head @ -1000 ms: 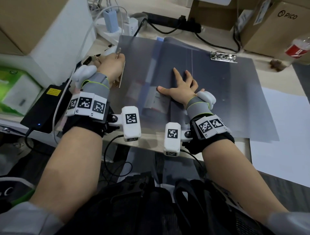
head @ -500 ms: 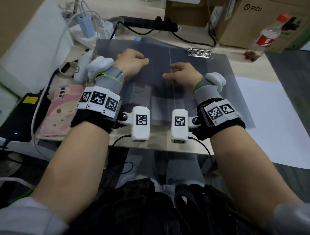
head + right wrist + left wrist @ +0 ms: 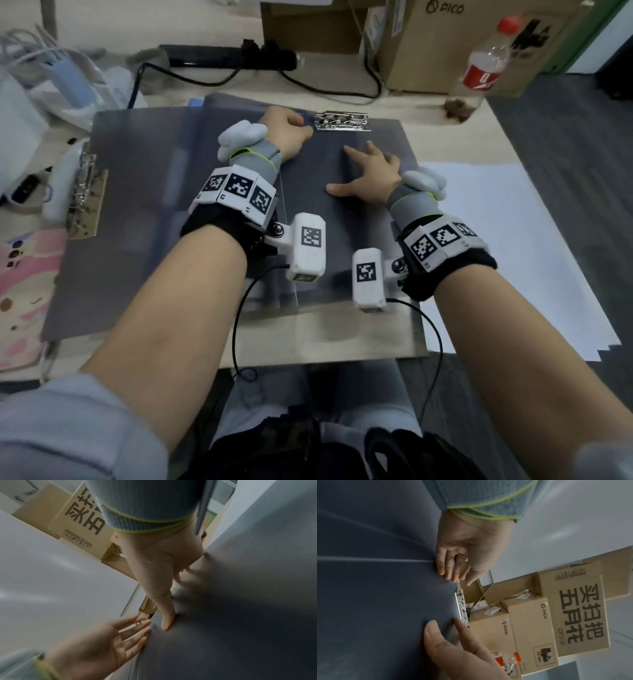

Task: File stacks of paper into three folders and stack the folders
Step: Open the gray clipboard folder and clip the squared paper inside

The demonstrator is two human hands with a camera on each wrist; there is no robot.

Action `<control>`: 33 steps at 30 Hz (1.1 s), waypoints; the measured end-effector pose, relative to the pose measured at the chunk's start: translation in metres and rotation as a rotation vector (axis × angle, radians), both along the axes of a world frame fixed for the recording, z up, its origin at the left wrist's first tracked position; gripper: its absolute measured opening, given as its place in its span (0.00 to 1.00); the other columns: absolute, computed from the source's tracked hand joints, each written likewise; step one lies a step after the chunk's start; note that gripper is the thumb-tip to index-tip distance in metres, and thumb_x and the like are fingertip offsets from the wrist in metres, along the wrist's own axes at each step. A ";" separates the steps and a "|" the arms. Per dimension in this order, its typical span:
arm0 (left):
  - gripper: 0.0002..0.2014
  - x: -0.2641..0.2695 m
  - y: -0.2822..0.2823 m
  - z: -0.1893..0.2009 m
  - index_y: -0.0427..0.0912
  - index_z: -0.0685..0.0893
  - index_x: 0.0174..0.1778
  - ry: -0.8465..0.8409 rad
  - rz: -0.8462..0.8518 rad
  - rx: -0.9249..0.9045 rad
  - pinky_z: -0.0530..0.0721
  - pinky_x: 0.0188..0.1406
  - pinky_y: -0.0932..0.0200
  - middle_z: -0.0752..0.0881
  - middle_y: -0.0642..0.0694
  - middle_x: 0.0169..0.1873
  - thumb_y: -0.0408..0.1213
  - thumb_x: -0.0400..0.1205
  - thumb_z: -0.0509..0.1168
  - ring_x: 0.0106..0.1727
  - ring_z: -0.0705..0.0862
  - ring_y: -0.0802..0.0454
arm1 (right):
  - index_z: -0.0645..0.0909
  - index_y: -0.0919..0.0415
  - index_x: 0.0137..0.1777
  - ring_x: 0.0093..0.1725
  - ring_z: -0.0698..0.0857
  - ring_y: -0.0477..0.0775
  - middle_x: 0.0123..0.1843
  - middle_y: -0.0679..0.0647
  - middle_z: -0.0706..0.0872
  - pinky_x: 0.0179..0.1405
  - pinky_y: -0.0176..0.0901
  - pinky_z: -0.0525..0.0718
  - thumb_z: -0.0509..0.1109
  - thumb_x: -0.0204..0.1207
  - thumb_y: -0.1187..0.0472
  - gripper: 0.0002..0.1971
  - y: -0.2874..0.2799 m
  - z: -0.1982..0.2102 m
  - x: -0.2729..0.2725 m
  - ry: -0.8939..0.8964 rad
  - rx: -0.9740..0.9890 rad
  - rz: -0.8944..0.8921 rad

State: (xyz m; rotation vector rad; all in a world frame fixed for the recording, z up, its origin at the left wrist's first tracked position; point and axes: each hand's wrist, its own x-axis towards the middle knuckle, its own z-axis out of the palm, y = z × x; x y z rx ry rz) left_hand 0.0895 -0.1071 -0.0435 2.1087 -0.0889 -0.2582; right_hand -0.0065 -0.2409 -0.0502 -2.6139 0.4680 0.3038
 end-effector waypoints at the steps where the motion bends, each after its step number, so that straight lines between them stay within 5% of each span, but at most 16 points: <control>1: 0.10 0.005 -0.006 -0.003 0.42 0.86 0.52 -0.003 0.001 0.006 0.86 0.59 0.45 0.88 0.36 0.52 0.39 0.77 0.68 0.55 0.87 0.40 | 0.55 0.41 0.82 0.83 0.46 0.68 0.86 0.54 0.47 0.83 0.56 0.48 0.73 0.68 0.37 0.45 -0.001 -0.001 0.000 0.001 0.001 0.003; 5: 0.11 0.025 -0.032 -0.014 0.41 0.86 0.54 0.011 0.022 -0.045 0.87 0.38 0.52 0.87 0.38 0.44 0.34 0.77 0.65 0.35 0.84 0.42 | 0.54 0.36 0.81 0.84 0.42 0.63 0.86 0.50 0.43 0.79 0.64 0.44 0.72 0.67 0.36 0.44 -0.007 -0.005 -0.001 0.011 0.031 -0.007; 9: 0.07 0.044 -0.038 -0.017 0.45 0.82 0.37 0.004 0.044 -0.044 0.81 0.21 0.61 0.81 0.46 0.26 0.33 0.80 0.63 0.18 0.77 0.56 | 0.56 0.33 0.80 0.84 0.41 0.60 0.86 0.47 0.43 0.77 0.70 0.39 0.73 0.66 0.35 0.43 -0.008 -0.008 0.000 -0.003 0.045 -0.021; 14: 0.15 0.061 -0.034 -0.019 0.49 0.77 0.26 -0.057 -0.014 0.017 0.70 0.08 0.71 0.81 0.49 0.25 0.34 0.80 0.66 0.10 0.76 0.64 | 0.58 0.32 0.78 0.84 0.41 0.58 0.86 0.45 0.44 0.77 0.70 0.37 0.74 0.65 0.36 0.42 -0.008 -0.013 0.003 -0.021 0.065 -0.038; 19: 0.17 0.066 -0.035 -0.015 0.47 0.74 0.23 -0.171 -0.076 0.206 0.70 0.08 0.71 0.77 0.48 0.22 0.31 0.77 0.69 0.08 0.74 0.62 | 0.59 0.32 0.78 0.85 0.41 0.55 0.86 0.43 0.46 0.78 0.71 0.36 0.74 0.66 0.36 0.41 -0.008 -0.013 0.004 -0.004 0.091 -0.041; 23: 0.18 0.075 -0.042 -0.015 0.45 0.72 0.21 -0.175 -0.169 0.336 0.77 0.30 0.60 0.81 0.41 0.25 0.29 0.75 0.69 0.29 0.80 0.45 | 0.60 0.32 0.77 0.85 0.41 0.55 0.85 0.42 0.47 0.78 0.71 0.35 0.74 0.67 0.37 0.40 -0.008 -0.013 0.003 -0.011 0.110 -0.047; 27: 0.17 0.079 -0.039 -0.001 0.45 0.75 0.22 -0.128 -0.236 0.348 0.71 0.11 0.72 0.78 0.51 0.13 0.29 0.75 0.70 0.20 0.78 0.52 | 0.59 0.32 0.78 0.84 0.40 0.55 0.85 0.41 0.46 0.78 0.71 0.34 0.74 0.67 0.38 0.40 -0.008 -0.012 0.002 -0.009 0.130 -0.032; 33: 0.13 0.070 -0.059 0.031 0.48 0.79 0.27 -0.249 -0.311 0.148 0.82 0.22 0.66 0.82 0.48 0.28 0.37 0.77 0.72 0.29 0.82 0.56 | 0.58 0.33 0.78 0.85 0.41 0.56 0.86 0.42 0.45 0.79 0.70 0.35 0.74 0.68 0.45 0.40 -0.007 -0.011 0.001 -0.033 0.131 -0.041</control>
